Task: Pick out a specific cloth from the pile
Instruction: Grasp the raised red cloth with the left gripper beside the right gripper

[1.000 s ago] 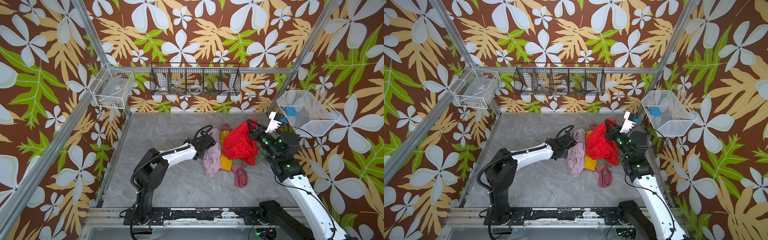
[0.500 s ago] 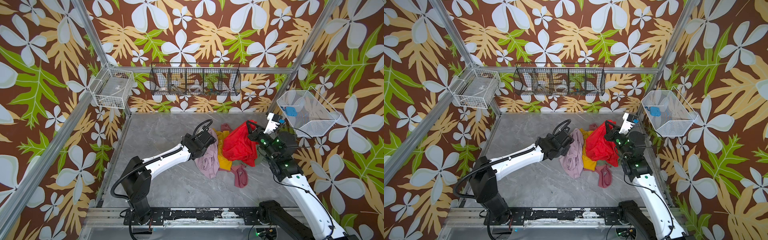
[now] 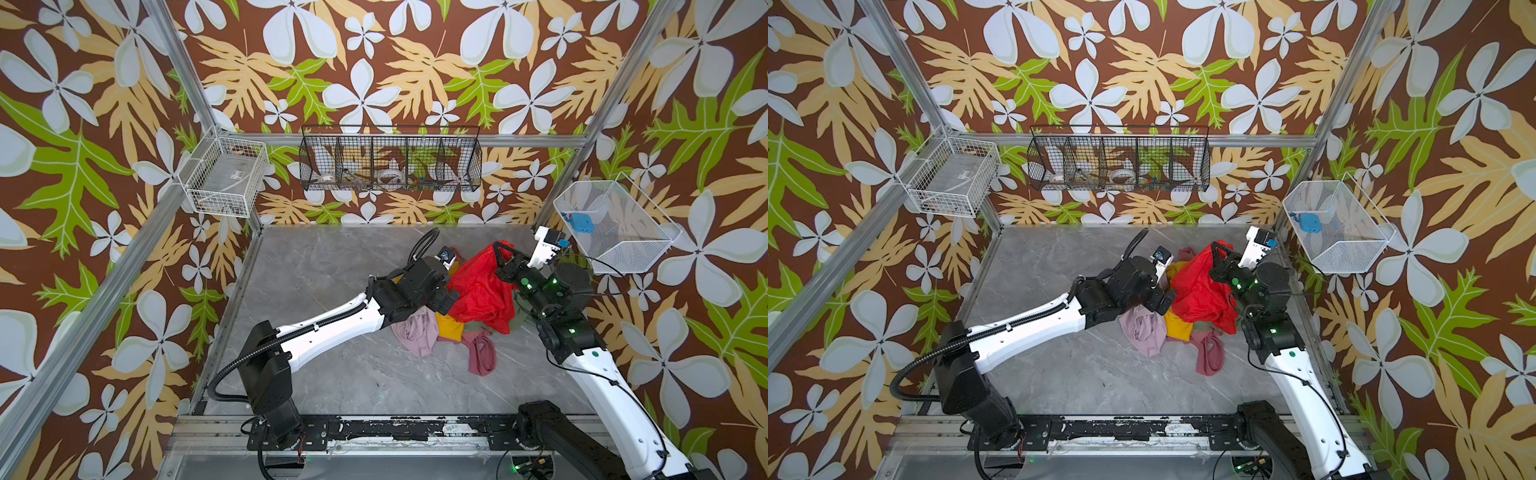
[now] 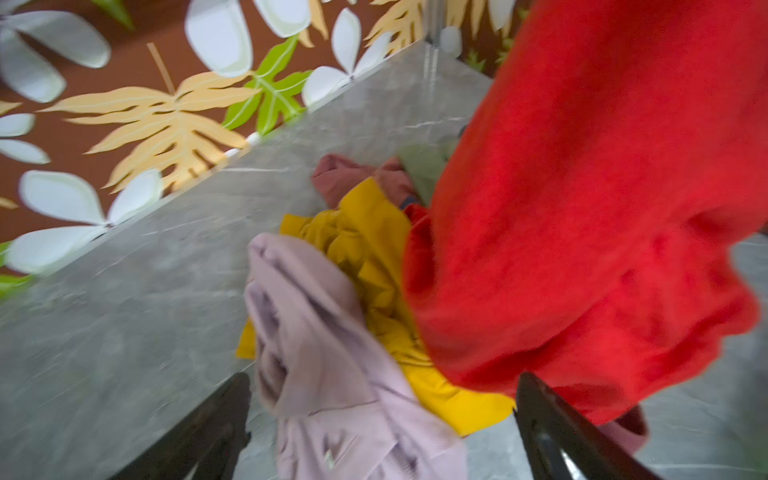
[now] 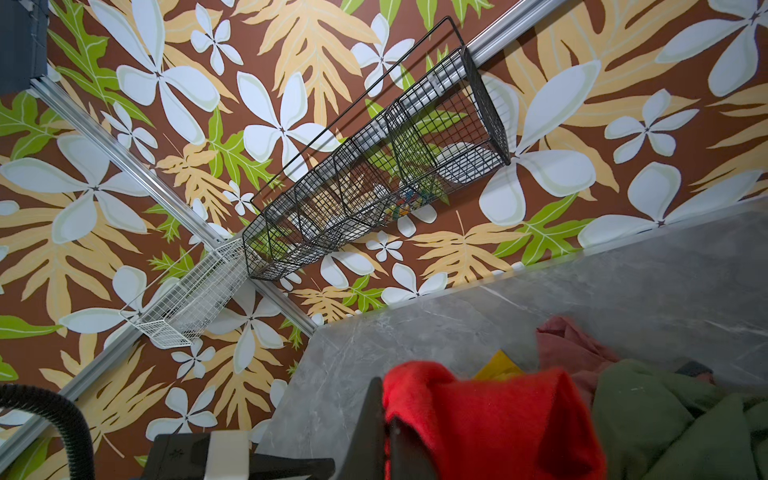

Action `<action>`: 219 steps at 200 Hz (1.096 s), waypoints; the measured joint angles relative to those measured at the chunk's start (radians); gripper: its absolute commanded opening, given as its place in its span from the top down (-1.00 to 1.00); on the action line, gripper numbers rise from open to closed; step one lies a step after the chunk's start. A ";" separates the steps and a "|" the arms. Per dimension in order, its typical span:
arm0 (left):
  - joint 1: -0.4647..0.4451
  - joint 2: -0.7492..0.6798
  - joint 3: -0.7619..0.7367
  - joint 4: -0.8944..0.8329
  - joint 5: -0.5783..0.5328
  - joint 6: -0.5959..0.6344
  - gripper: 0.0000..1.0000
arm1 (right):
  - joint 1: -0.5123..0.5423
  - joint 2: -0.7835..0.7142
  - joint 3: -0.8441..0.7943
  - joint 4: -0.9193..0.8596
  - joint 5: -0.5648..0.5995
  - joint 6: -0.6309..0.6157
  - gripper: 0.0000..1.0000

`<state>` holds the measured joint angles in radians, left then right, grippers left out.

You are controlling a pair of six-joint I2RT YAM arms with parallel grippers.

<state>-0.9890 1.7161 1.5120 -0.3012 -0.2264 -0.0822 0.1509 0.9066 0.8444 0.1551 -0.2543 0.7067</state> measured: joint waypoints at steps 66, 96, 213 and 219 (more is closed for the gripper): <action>-0.039 0.151 0.106 0.022 0.127 -0.027 -1.00 | 0.000 -0.007 -0.001 -0.018 0.022 0.000 1.00; -0.039 0.218 0.178 0.029 0.134 -0.047 -0.99 | 0.000 -0.013 -0.001 -0.021 0.025 0.000 1.00; -0.039 0.221 0.262 0.060 0.171 -0.082 1.00 | 0.000 -0.032 0.013 -0.179 0.175 -0.066 0.03; -0.039 0.214 0.267 0.065 0.182 -0.084 1.00 | 0.000 -0.031 0.013 -0.199 0.193 -0.077 -0.23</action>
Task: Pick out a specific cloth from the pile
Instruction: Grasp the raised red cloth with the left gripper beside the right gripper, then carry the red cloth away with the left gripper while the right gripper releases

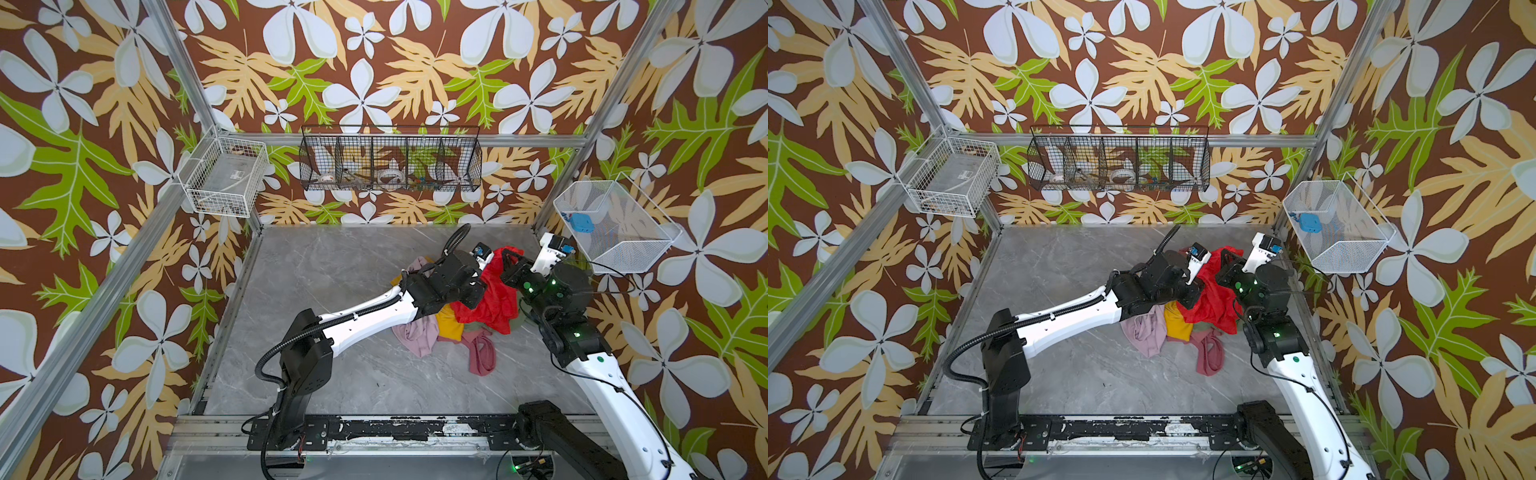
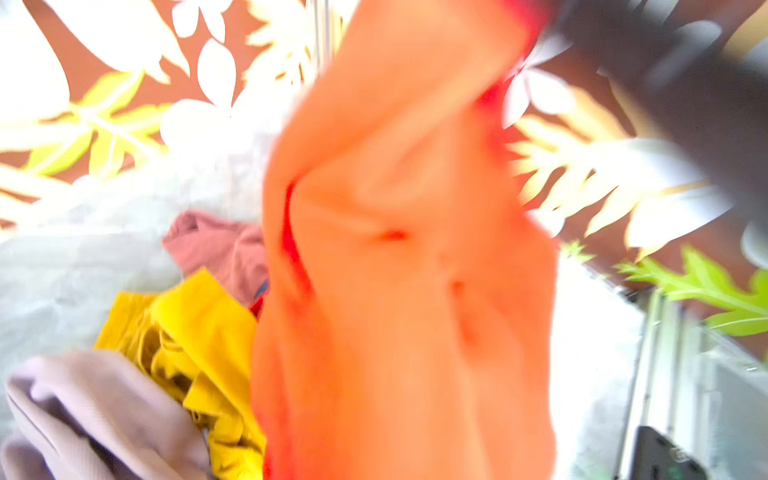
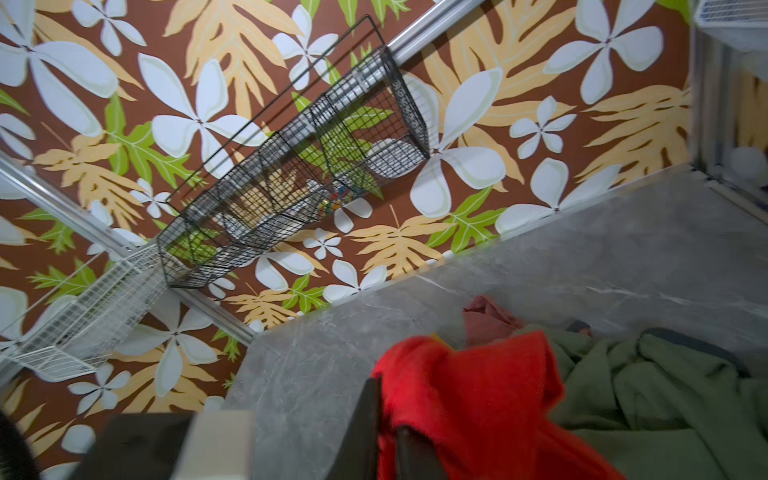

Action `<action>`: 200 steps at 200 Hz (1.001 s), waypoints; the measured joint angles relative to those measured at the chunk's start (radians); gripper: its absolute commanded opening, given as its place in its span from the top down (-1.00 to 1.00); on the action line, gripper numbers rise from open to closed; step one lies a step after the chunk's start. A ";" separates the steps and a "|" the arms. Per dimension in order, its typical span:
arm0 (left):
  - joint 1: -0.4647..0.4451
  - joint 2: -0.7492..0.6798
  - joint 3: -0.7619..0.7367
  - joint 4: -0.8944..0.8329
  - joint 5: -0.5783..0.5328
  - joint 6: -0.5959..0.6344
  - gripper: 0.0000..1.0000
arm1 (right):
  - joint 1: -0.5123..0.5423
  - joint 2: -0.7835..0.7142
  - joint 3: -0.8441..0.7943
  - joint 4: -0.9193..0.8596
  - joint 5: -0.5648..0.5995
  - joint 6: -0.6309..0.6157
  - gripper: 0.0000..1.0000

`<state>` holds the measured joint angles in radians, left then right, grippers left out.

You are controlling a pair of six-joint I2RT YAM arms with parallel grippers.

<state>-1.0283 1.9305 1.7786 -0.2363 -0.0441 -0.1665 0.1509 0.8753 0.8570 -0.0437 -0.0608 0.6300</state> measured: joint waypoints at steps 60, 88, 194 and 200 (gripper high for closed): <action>0.000 -0.030 0.083 -0.034 0.060 -0.040 1.00 | -0.001 0.000 -0.023 -0.120 0.148 -0.084 -0.99; 0.000 -0.027 0.198 -0.090 0.078 -0.044 1.00 | -0.009 -0.024 -0.041 -0.156 0.227 -0.118 -0.99; 0.000 -0.036 0.415 -0.134 0.055 -0.012 1.00 | -0.192 -0.071 -0.183 -0.166 0.166 -0.159 -0.99; 0.000 -0.036 0.425 -0.134 0.050 -0.008 1.00 | -0.192 -0.074 -0.192 -0.163 0.166 -0.159 -0.99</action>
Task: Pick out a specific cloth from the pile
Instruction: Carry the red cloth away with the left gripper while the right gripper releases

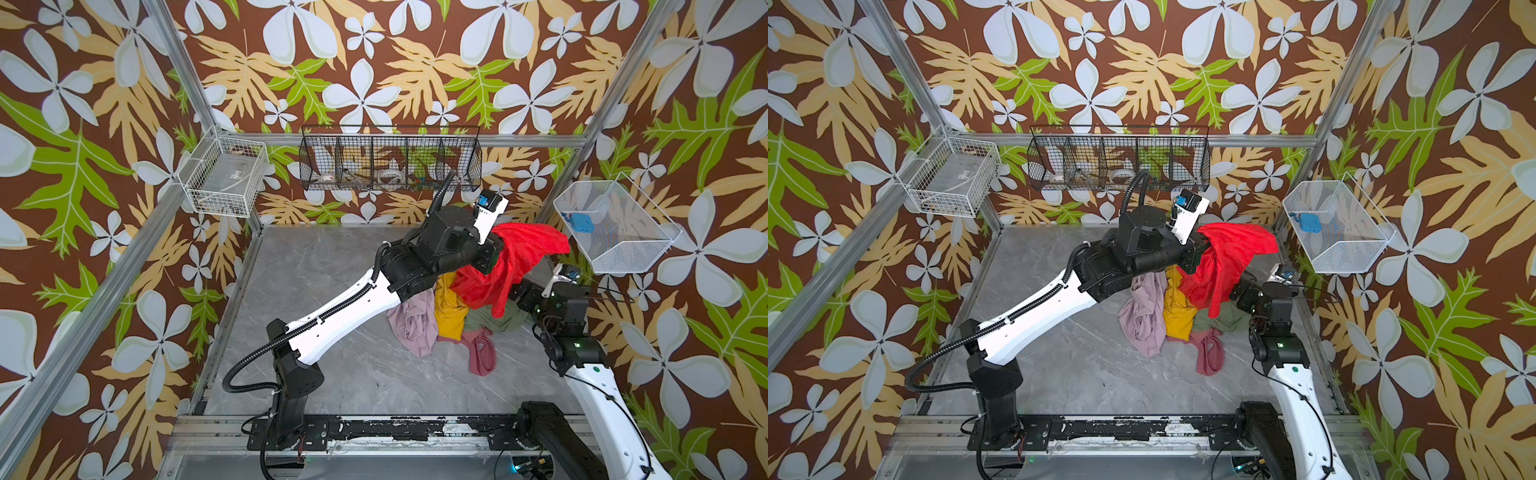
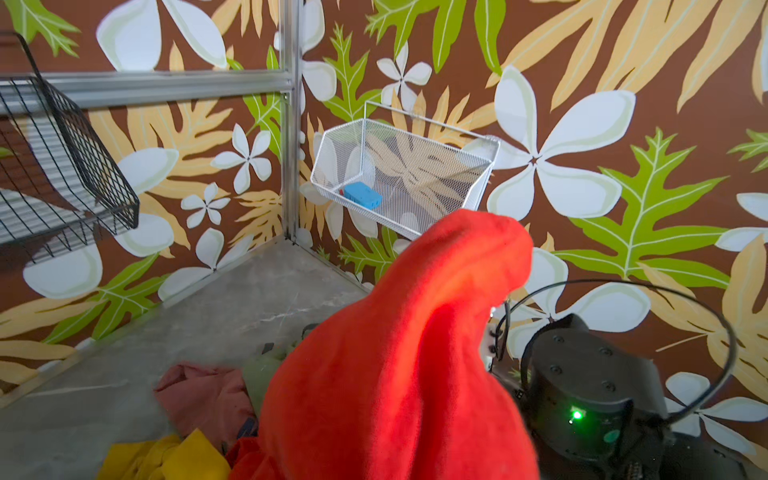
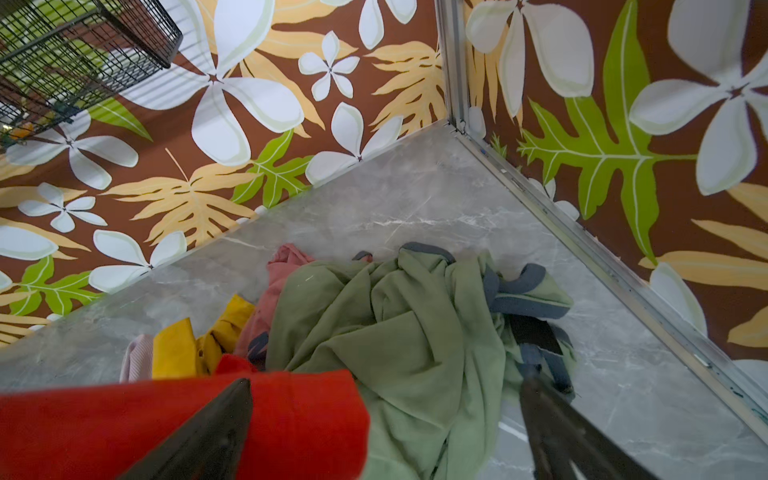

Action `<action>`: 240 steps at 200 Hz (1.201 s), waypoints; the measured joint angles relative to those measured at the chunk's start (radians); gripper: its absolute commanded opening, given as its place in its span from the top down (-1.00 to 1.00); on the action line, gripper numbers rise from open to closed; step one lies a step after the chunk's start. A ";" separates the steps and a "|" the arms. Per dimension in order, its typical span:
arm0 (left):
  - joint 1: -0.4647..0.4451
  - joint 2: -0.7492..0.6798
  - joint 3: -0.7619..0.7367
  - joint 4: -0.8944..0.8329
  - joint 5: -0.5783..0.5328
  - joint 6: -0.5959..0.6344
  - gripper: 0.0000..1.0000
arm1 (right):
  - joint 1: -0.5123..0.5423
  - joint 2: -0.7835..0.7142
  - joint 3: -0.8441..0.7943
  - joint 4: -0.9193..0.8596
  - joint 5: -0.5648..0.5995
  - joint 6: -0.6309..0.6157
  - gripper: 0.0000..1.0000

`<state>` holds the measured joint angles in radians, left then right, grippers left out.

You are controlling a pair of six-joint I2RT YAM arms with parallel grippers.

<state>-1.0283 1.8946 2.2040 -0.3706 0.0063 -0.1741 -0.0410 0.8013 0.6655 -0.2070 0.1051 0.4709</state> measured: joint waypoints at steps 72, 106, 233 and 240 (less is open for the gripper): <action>0.000 0.002 0.121 -0.007 -0.064 0.079 1.00 | 0.000 0.019 -0.092 0.063 -0.060 0.023 -0.99; 0.000 -0.010 0.142 -0.006 -0.145 0.127 1.00 | 0.000 0.038 -0.144 0.114 -0.113 0.049 -0.99; 0.000 -0.015 0.237 0.160 -0.216 0.230 1.00 | 0.000 0.146 -0.252 0.319 -0.291 0.130 -0.91; 0.000 -0.020 0.229 0.166 -0.231 0.234 1.00 | 0.000 0.146 -0.252 0.320 -0.292 0.130 -0.90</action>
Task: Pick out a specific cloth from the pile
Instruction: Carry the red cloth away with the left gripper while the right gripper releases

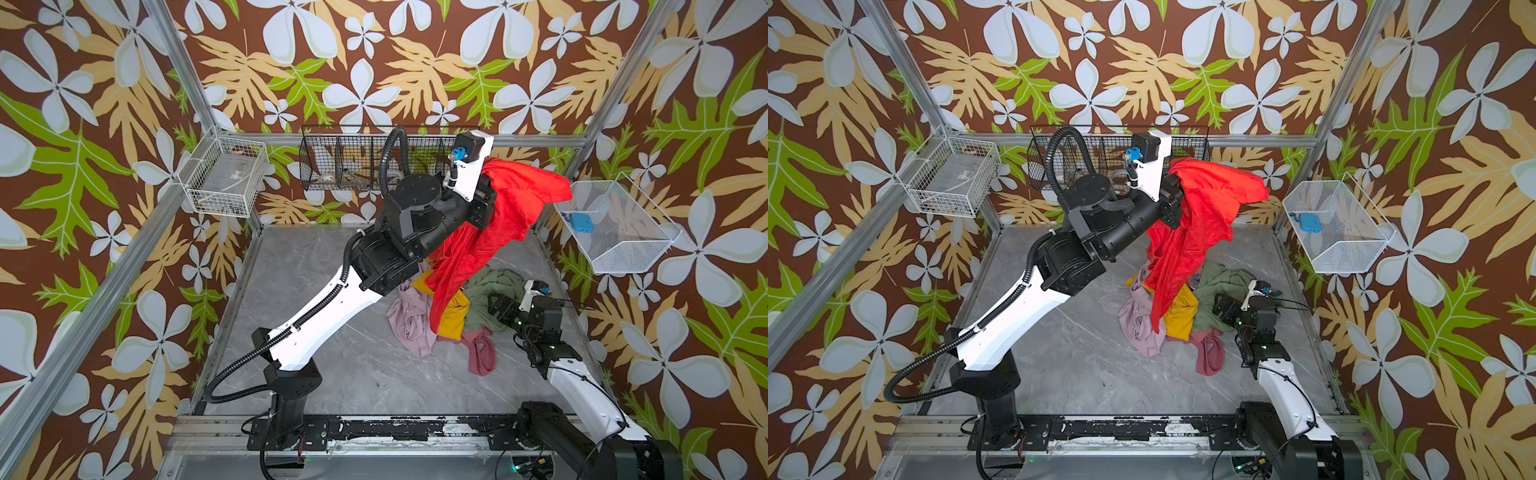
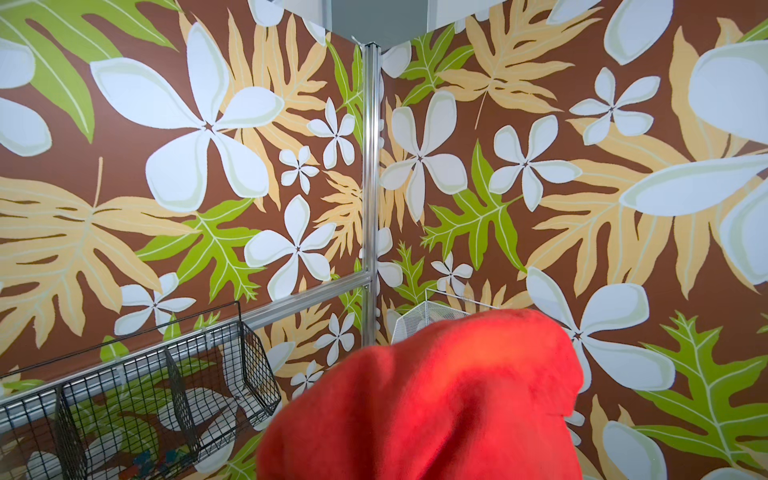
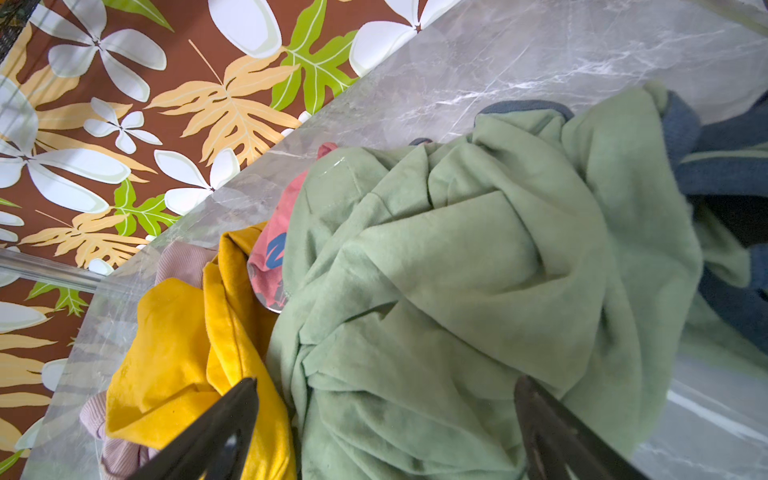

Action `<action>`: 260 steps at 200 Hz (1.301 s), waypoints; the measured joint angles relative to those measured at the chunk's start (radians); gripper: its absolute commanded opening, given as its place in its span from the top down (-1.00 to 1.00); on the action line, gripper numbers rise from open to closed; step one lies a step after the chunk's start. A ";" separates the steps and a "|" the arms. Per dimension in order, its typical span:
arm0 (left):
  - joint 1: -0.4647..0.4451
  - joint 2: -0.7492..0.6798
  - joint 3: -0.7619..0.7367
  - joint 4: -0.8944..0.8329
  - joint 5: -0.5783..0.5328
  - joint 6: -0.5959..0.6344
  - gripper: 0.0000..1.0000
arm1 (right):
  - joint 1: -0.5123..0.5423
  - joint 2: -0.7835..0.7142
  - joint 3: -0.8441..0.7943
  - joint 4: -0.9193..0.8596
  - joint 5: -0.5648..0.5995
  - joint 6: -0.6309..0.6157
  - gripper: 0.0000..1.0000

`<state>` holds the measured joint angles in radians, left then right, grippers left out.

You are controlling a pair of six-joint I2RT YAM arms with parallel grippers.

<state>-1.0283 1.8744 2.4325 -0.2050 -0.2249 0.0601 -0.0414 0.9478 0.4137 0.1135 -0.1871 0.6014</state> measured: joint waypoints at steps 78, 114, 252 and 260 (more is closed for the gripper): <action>0.102 -0.142 -0.263 0.017 -0.193 0.068 1.00 | 0.000 0.015 0.038 0.020 -0.018 0.000 -0.88; 0.179 -0.224 -0.413 0.006 -0.250 0.045 1.00 | 0.000 0.024 0.048 0.021 -0.019 0.000 -0.86; 0.576 -0.573 -0.873 -0.008 -0.348 -0.056 1.00 | 0.003 0.085 0.077 0.027 -0.024 0.000 -0.83; 0.590 -0.580 -0.885 -0.009 -0.348 -0.060 1.00 | 0.002 0.089 0.079 0.027 -0.026 0.000 -0.83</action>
<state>-0.4381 1.2942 1.5471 -0.2138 -0.5728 0.0006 -0.0391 1.0370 0.4927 0.1410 -0.2127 0.6010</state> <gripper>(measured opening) 0.065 0.917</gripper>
